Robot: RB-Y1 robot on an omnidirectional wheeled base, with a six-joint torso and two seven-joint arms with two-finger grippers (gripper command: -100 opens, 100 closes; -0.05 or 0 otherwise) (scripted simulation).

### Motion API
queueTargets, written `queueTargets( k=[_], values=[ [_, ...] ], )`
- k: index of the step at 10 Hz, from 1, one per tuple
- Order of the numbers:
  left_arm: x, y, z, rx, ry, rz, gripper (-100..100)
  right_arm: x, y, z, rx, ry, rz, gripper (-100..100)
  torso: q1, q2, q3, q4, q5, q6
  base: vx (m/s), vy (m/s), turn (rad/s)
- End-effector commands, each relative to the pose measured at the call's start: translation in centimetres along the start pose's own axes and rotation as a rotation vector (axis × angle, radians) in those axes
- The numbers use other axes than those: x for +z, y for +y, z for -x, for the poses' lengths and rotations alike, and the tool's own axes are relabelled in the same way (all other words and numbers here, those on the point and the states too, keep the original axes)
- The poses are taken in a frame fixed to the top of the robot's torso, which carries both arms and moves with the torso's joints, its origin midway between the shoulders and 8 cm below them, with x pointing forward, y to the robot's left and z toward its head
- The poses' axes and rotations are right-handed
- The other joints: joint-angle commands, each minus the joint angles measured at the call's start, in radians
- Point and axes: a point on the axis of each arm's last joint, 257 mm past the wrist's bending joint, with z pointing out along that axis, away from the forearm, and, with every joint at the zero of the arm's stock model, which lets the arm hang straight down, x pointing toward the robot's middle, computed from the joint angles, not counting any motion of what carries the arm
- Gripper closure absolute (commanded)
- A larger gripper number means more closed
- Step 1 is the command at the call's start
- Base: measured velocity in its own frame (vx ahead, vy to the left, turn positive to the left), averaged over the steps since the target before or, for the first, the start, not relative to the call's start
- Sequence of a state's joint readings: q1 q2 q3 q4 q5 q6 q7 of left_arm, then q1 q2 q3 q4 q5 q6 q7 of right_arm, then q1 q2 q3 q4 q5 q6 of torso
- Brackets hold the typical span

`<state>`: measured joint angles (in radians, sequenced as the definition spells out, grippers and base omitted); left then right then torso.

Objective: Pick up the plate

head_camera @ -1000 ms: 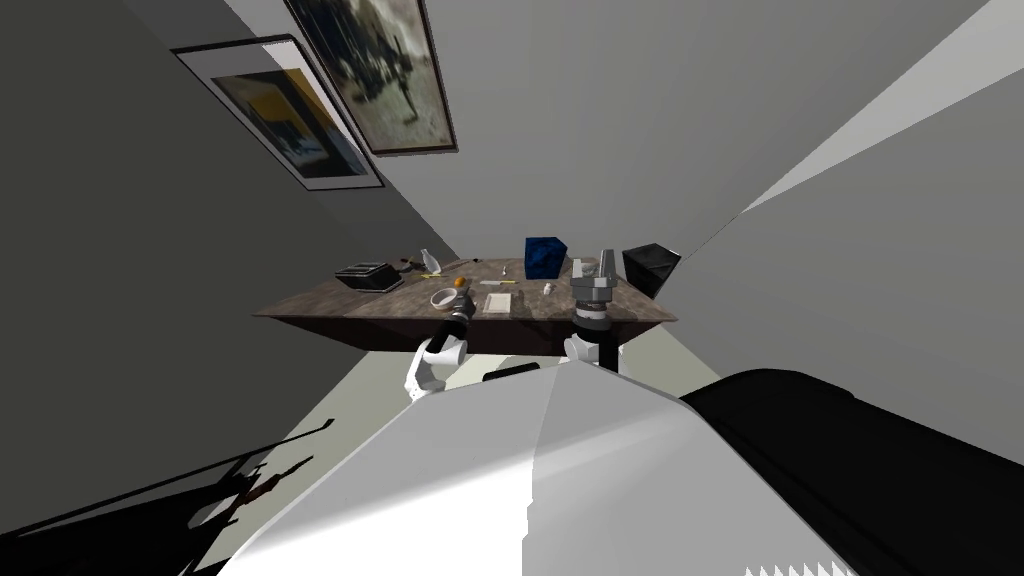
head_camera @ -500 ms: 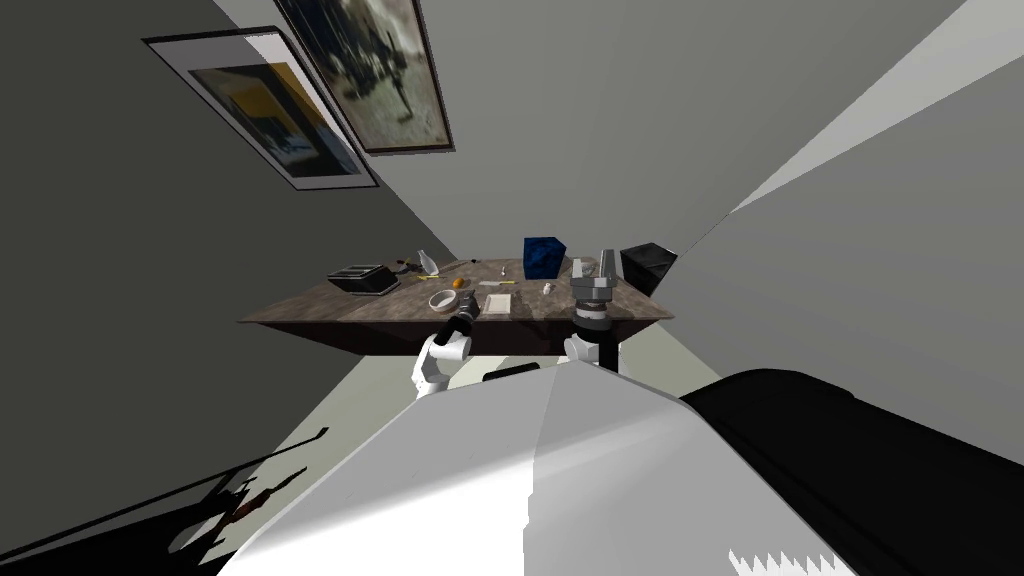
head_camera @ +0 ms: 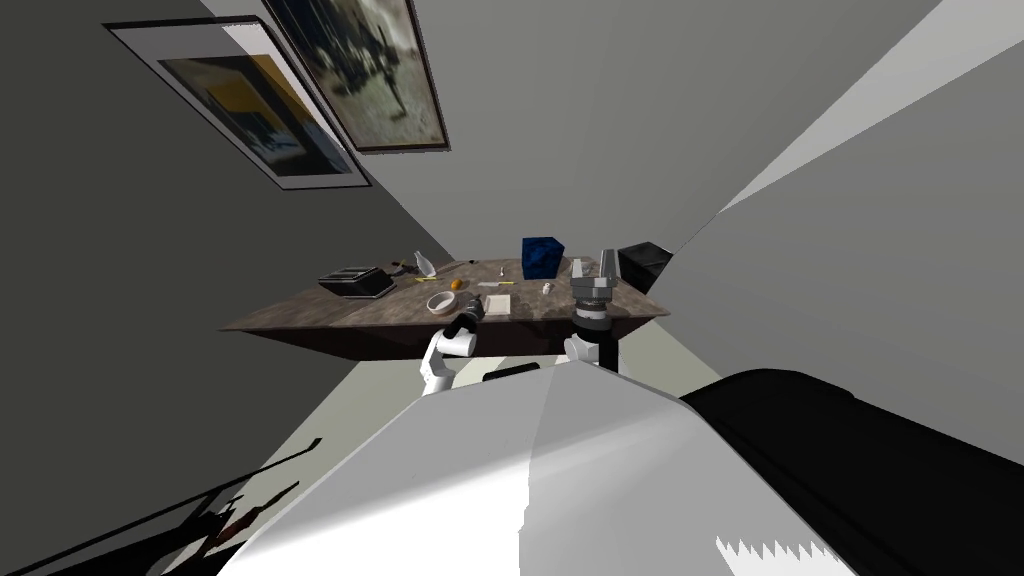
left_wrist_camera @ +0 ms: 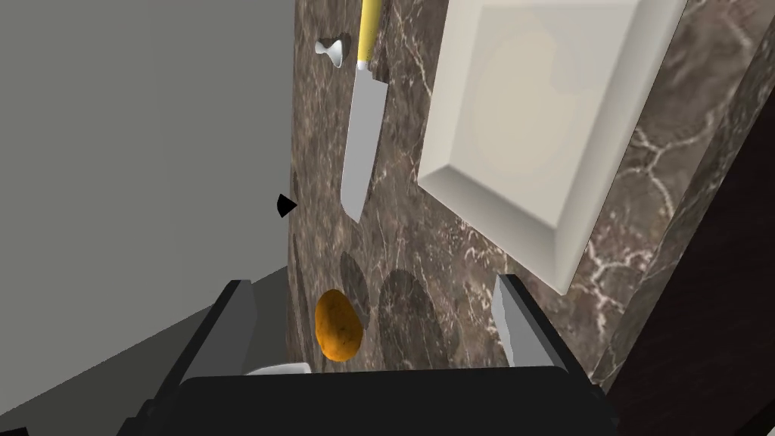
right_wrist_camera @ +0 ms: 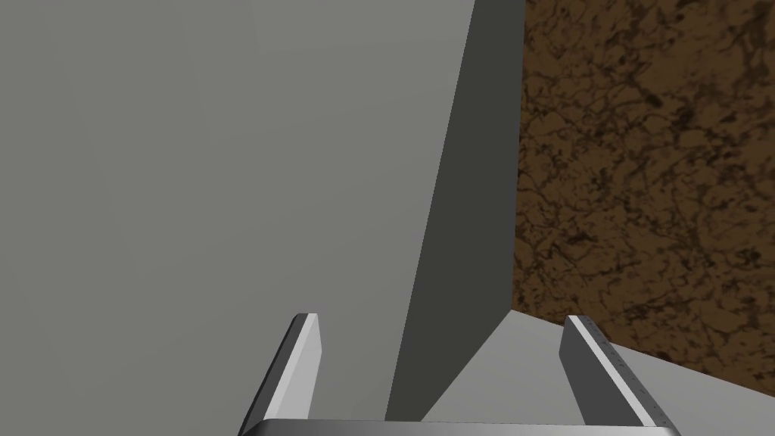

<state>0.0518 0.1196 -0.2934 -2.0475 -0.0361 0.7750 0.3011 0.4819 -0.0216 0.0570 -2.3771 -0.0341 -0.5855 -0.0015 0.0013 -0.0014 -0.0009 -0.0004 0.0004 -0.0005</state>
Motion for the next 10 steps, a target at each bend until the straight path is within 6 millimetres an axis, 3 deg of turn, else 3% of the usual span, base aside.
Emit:
queueTargets(
  k=[1,10],
  values=[
    [0.0,1.0,0.0,-0.001,-0.006,0.043,-100,0.0,0.0,0.0,0.0,0.0,0.0,0,0.0,0.0,0.0,0.0,0.0,0.0,0.012,0.027,-0.036],
    [0.9,6.5,-1.6,0.009,-0.026,0.277,-100,0.0,0.0,0.0,0.0,0.0,0.0,0,-0.001,0.0,0.0,0.0,0.0,0.0,0.012,0.023,-0.047]
  ],
)
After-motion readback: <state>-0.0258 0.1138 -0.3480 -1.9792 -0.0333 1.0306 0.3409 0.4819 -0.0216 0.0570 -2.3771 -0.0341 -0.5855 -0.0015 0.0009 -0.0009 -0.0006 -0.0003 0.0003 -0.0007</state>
